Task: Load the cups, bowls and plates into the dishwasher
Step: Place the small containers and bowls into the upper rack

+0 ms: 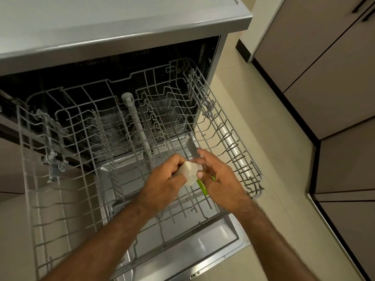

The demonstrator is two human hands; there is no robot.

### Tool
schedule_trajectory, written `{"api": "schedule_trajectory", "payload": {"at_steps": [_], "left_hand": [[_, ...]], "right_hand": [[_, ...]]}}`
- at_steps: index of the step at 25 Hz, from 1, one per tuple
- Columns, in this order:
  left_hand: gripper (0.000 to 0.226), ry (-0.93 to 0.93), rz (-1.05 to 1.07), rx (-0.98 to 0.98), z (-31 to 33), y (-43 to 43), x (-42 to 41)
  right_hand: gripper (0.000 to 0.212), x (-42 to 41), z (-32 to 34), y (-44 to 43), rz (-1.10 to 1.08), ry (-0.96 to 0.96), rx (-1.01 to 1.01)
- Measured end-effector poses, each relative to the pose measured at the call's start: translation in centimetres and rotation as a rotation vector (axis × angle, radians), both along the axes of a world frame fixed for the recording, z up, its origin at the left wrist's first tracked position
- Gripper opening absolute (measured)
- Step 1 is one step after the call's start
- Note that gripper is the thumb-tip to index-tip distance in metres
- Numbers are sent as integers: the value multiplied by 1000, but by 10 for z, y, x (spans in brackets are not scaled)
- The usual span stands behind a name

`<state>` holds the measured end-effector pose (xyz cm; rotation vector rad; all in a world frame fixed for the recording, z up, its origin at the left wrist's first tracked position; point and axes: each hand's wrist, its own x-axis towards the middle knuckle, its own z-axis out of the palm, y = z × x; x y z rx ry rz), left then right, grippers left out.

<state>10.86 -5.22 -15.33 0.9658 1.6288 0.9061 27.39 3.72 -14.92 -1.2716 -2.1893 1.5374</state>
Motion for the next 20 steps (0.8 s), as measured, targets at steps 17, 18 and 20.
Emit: {"api": "schedule_trajectory", "payload": {"at_steps": [17, 18, 20], "left_hand": [[60, 64, 451, 40, -3, 9, -22], [60, 57, 457, 42, -2, 7, -23], [60, 50, 467, 44, 1, 4, -27]], "right_hand": [[71, -54, -43, 66, -550, -24, -441], [68, -56, -47, 67, -588, -38, -432], [59, -57, -49, 67, -627, -72, -360]]}}
